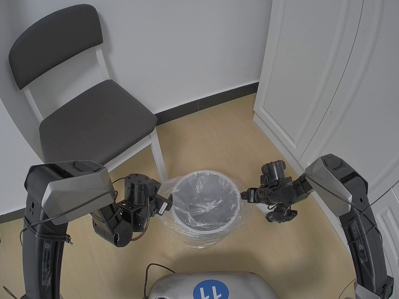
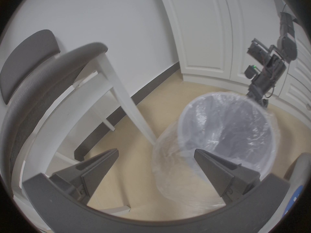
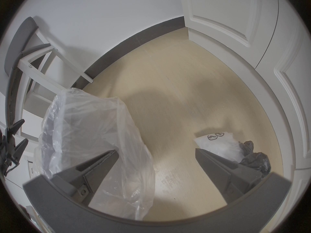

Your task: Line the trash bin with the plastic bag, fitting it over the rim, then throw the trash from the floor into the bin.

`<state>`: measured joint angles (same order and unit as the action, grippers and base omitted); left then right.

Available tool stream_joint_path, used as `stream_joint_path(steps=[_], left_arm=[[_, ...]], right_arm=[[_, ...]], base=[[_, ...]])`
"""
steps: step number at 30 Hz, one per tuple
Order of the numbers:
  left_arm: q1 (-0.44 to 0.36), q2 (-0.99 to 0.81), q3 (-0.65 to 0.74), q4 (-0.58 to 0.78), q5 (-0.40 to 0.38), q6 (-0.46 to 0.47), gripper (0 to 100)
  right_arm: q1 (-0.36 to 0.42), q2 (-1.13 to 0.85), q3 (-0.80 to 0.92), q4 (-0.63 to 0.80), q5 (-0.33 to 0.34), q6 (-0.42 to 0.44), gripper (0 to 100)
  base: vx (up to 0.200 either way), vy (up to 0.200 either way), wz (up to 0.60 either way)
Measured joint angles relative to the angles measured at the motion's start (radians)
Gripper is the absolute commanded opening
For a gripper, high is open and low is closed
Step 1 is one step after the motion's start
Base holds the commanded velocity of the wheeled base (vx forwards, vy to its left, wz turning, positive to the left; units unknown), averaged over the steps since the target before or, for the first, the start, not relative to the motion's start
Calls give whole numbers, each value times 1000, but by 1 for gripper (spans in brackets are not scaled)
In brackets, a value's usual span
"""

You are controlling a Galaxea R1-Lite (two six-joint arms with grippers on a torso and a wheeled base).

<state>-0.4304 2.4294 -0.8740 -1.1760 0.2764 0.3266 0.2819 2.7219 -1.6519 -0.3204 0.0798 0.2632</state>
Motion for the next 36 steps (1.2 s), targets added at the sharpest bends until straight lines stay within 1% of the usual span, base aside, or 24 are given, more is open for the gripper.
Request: stream_joint_path(steps=[2, 7, 12, 14, 17, 19, 23, 29, 36], left_arm=[[14, 10, -16, 11, 8, 0, 100], [37, 26, -31, 51, 21, 2, 100], [50, 56, -67, 83, 20, 2, 100], [53, 68, -91, 116, 19, 2, 100], [55, 81, -137, 224, 14, 1, 100], [62, 90, -182, 282, 11, 1, 100], [73, 116, -280, 355, 0, 1, 100], [89, 159, -428, 503, -37, 1, 100], [100, 227, -676, 640, -53, 17, 100]], right_arm=[[1, 8, -2, -27, 1, 1, 100], [2, 22, 11, -156, 2, 5, 100], [0, 10, 59, -206, 6, 4, 100], [-1, 0, 76, -207, 8, 2, 100], [-1, -16, 96, -209, 10, 0, 100], [-1, -26, 106, -209, 11, -2, 100], [-2, -41, 116, -211, 11, -3, 100], [-2, -53, 123, -211, 12, -7, 100], [-2, -61, 131, -212, 12, -9, 100]], base=[[0, 0, 0], [0, 0, 0], [0, 0, 0], [0, 0, 0], [0, 0, 0], [0, 0, 0], [0, 0, 0], [0, 0, 0], [0, 0, 0]])
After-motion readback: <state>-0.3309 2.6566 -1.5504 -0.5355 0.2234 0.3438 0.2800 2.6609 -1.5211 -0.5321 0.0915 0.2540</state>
